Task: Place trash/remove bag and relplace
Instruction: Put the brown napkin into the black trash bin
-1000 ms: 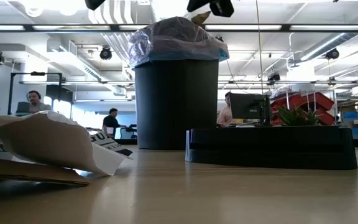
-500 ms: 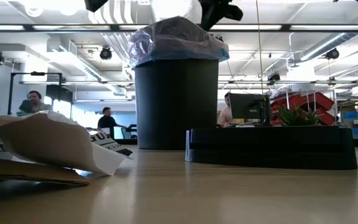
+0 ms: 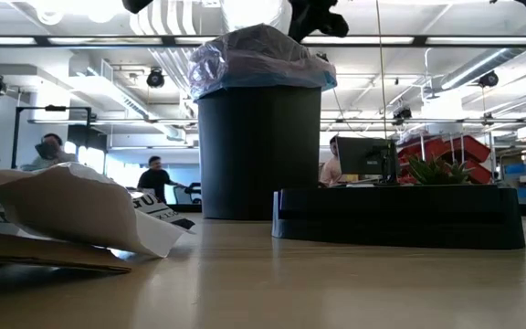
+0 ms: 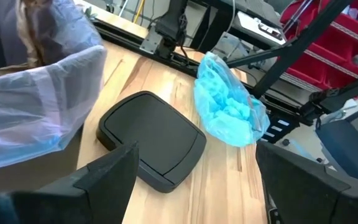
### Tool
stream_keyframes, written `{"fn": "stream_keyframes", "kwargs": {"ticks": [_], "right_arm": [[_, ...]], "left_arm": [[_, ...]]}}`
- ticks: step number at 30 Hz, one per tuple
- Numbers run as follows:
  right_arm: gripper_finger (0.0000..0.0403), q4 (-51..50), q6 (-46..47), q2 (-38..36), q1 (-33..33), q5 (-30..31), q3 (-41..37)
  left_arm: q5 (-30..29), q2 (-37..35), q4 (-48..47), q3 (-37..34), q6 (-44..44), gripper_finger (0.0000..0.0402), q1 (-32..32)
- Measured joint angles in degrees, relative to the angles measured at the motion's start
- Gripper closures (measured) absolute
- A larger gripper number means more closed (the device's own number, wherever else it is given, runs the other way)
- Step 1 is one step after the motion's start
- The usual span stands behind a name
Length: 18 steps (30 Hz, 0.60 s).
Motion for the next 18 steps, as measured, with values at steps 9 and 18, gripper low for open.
{"fn": "stream_keyframes", "kwargs": {"ticks": [9,18], "right_arm": [[0.0401,-4.1,2.7,2.2,-3.4,10.9,-0.2],[0.0401,-3.5,0.6,-3.2,-1.7,16.6,0.2]], "left_arm": [[0.0,1.0,2.6,0.0,-0.8,0.0094,-0.7],[-3.2,1.3,0.8,-0.2,-0.7,0.0094,-2.0]]}}
